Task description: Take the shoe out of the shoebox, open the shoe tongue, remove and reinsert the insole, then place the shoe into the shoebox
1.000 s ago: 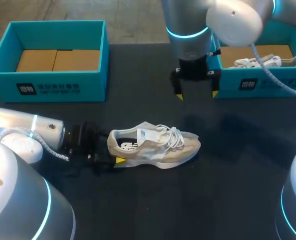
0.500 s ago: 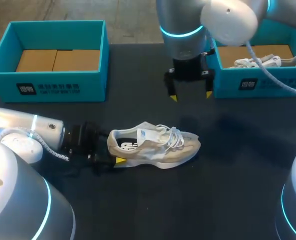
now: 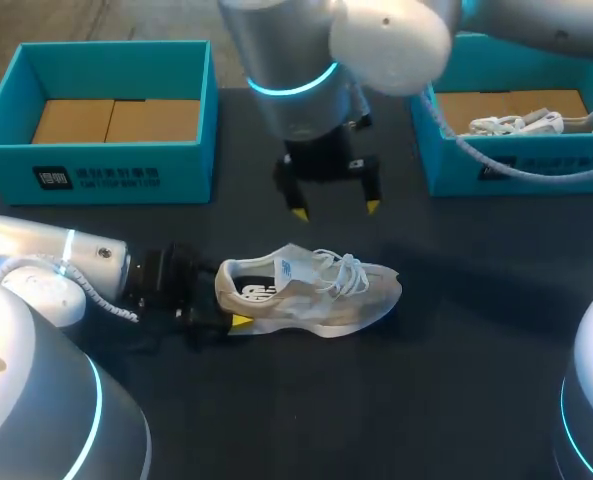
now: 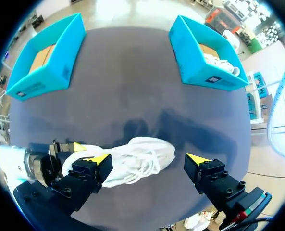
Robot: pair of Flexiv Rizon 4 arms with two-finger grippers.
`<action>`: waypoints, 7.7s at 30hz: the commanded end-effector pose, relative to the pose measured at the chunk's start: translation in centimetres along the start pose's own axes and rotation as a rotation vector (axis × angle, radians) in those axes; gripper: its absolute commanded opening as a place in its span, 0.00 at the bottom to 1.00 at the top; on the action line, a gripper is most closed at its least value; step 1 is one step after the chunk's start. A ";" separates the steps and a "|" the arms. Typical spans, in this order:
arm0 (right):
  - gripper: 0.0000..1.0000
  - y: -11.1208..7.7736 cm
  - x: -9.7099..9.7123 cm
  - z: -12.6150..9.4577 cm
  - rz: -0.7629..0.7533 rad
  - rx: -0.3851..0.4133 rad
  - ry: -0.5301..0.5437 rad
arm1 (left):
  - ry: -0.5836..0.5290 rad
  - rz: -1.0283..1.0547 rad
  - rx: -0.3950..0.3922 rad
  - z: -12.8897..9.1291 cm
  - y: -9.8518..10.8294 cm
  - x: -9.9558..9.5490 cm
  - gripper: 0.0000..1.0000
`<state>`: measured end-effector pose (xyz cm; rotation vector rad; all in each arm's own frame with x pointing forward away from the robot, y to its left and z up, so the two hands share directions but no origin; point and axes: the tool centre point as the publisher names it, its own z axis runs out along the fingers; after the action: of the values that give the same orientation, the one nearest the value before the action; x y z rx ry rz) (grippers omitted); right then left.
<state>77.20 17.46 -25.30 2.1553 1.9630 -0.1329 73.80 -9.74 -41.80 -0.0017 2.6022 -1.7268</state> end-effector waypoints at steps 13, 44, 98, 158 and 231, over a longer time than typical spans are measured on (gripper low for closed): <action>1.00 -4.4 4.9 1.9 -0.014 -0.024 -0.061 | 0.001 0.000 -0.003 -0.2 0.3 -0.1 0.00; 1.00 -6.6 9.3 7.4 0.019 0.031 -0.140 | 0.001 0.000 -0.003 -0.2 0.3 -0.1 0.00; 0.00 -5.5 -1.6 6.5 0.152 0.029 -0.320 | 0.001 0.000 -0.003 -0.2 0.3 -0.1 0.00; 1.00 -0.6 -1.8 -2.0 0.019 -0.206 -0.393 | 0.001 0.000 -0.003 -0.2 0.3 -0.1 0.00; 0.00 -4.1 8.7 5.8 -1.262 -0.094 0.171 | 0.001 0.000 -0.003 -0.2 0.3 -0.1 0.00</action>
<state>74.15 23.95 -33.01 0.5917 2.9953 -0.0148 73.82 -9.71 -41.80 -0.0021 2.6027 -1.7264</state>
